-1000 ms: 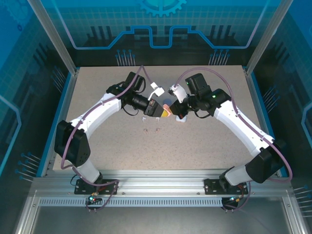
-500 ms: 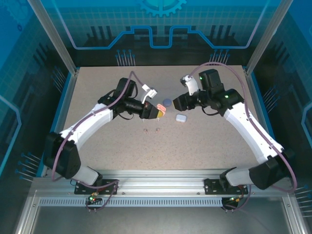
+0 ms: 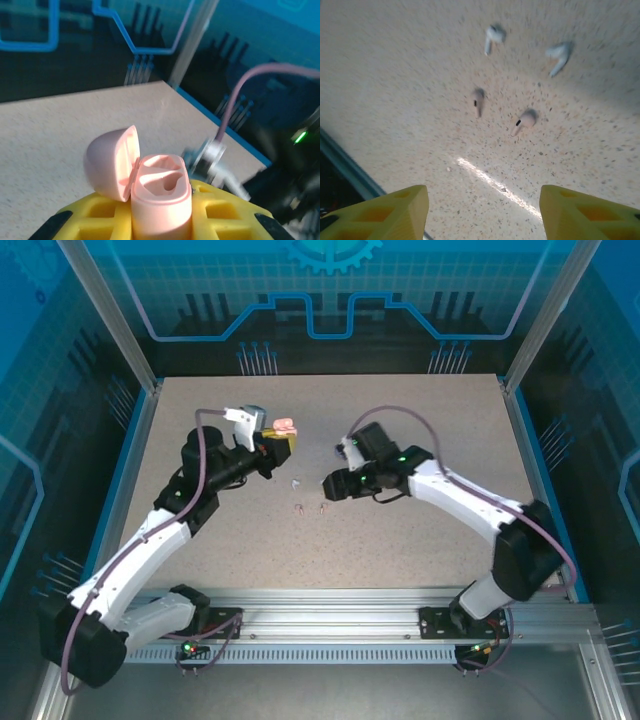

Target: Insert the wireless bluetooth earbuds into the charging case

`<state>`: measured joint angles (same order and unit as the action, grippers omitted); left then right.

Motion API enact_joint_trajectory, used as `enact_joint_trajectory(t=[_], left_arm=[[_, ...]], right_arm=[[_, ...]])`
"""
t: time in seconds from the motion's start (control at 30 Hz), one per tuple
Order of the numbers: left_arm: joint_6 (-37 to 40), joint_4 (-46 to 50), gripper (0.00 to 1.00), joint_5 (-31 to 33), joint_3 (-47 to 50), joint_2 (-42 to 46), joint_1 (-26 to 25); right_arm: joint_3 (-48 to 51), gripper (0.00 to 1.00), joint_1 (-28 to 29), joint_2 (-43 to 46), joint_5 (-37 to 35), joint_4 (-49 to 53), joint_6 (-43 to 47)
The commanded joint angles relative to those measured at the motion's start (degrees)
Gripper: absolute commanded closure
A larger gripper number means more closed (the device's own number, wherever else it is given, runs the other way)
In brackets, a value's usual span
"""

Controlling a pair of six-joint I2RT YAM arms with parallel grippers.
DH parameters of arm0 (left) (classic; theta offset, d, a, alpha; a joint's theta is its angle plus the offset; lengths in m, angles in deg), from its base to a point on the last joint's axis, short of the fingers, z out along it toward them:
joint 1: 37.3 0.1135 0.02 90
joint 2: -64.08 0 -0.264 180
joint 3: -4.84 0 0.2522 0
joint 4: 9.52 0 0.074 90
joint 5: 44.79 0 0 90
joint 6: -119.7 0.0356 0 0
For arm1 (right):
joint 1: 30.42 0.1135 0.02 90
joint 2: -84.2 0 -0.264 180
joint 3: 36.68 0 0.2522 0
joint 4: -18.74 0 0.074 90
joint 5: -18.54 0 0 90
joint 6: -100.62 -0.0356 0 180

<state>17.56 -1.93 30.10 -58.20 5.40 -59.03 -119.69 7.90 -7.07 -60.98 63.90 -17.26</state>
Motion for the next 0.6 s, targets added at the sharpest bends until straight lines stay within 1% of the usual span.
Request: enact_joint_trajectory(t=[0.0, 0.07, 0.27, 0.4, 0.57], left_arm=[[-2.7, -6.1, 1.00, 8.4, 1.5, 3.4, 0.1], [-3.5, -6.7, 1.00, 9.7, 1.8, 4.9, 0.1], [-5.2, -7.2, 1.00, 11.1, 2.0, 7.0, 0.2], [-5.6, -7.1, 1.00, 11.2, 1.8, 7.0, 0.1], [-6.4, -7.3, 1.00, 11.1, 1.9, 7.2, 0.2]], right_arm=[[-5.5, 0.41, 3.4, -7.0, -5.0, -1.1, -1.8], [-10.0, 0.43, 4.9, -12.5, -7.0, 1.2, -1.5], [-21.6, 0.47, 7.7, -24.8, -11.0, 7.4, -1.1], [-27.4, 0.48, 8.8, -30.4, -12.5, 10.9, -1.0], [-32.4, 0.51, 9.9, -35.4, -13.6, 14.0, -1.3]])
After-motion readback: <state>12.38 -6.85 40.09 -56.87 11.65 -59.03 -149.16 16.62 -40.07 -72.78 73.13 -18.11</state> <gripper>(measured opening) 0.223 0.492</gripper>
